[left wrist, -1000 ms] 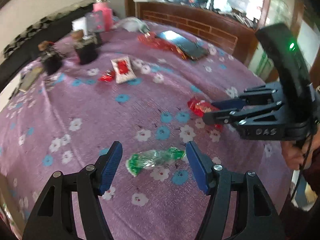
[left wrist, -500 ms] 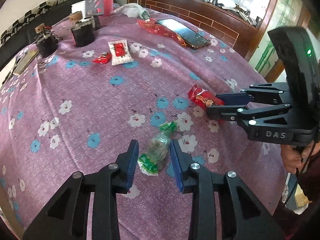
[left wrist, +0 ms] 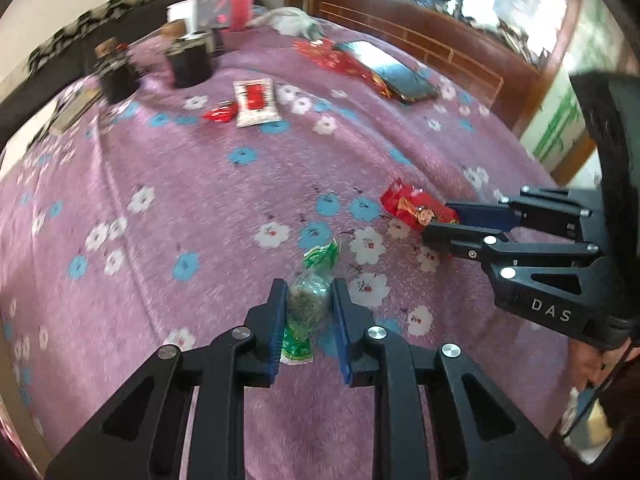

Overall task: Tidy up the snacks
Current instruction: 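Carry both candies over the box and open both grippers to drop them, then grasp the white-and-red packet with the right gripper while the left grasps the small red candy, then carry the small red candy and white-and-red packet toward the box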

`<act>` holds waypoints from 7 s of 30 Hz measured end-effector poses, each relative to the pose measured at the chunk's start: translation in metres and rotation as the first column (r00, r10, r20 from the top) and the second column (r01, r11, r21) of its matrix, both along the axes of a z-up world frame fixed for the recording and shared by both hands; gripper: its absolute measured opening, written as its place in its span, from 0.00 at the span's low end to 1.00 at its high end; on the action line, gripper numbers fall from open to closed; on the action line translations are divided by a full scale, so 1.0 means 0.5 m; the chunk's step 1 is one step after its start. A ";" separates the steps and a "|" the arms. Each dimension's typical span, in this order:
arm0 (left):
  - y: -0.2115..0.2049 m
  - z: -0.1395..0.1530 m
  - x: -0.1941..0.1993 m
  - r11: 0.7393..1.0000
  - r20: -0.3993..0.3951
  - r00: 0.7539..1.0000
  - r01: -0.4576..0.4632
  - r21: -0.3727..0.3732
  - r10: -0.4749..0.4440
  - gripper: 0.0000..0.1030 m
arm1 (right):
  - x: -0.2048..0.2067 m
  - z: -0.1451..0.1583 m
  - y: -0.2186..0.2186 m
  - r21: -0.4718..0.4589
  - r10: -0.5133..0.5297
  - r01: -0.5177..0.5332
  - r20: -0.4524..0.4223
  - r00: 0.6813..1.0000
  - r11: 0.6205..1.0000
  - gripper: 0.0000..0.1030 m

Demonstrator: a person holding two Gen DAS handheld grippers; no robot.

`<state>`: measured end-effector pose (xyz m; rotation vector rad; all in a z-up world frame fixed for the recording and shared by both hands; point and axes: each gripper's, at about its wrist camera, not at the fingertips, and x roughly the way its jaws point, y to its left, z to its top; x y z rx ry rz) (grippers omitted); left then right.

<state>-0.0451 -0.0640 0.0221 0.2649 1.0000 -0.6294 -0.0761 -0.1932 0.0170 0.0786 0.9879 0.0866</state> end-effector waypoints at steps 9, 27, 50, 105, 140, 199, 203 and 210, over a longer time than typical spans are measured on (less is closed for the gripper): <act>0.193 0.103 -0.064 0.934 -0.016 0.972 -0.228 -0.275 0.233 0.18 | -0.007 0.039 0.063 0.041 0.064 -0.066 0.034 0.997 0.997 0.25; 0.683 0.096 -0.218 0.609 -0.044 0.657 -0.721 -0.331 0.753 0.19 | 0.005 0.110 0.548 0.092 0.515 -0.521 0.084 0.853 0.848 0.24; 0.774 0.021 -0.215 0.541 -0.104 0.584 -0.795 -0.273 0.805 0.20 | -0.022 0.030 0.841 0.121 0.695 -0.689 -0.006 0.719 0.715 0.25; 0.345 0.155 -0.152 0.841 0.218 0.823 -0.540 0.016 0.525 0.55 | 0.052 0.115 0.078 0.104 0.020 -0.036 0.148 0.989 0.994 0.47; 0.265 0.136 -0.008 0.879 -0.018 0.885 -0.463 -0.114 0.464 0.55 | 0.355 -0.011 0.071 0.086 0.005 -0.002 -0.029 1.000 0.996 0.22; -0.064 0.022 0.226 0.998 0.002 0.999 -0.055 -0.009 0.055 0.23 | 0.245 -0.013 -0.039 0.246 -0.068 0.069 -0.012 0.998 0.967 0.18; -0.025 0.040 0.195 0.994 -0.006 0.995 -0.103 -0.046 0.103 0.23 | 0.244 -0.011 -0.048 0.284 -0.075 0.073 -0.004 0.997 0.956 0.17; 0.029 0.062 0.132 0.976 -0.042 0.983 -0.184 -0.120 0.180 0.23 | 0.237 -0.002 -0.051 0.322 -0.076 0.064 0.024 0.997 0.945 0.15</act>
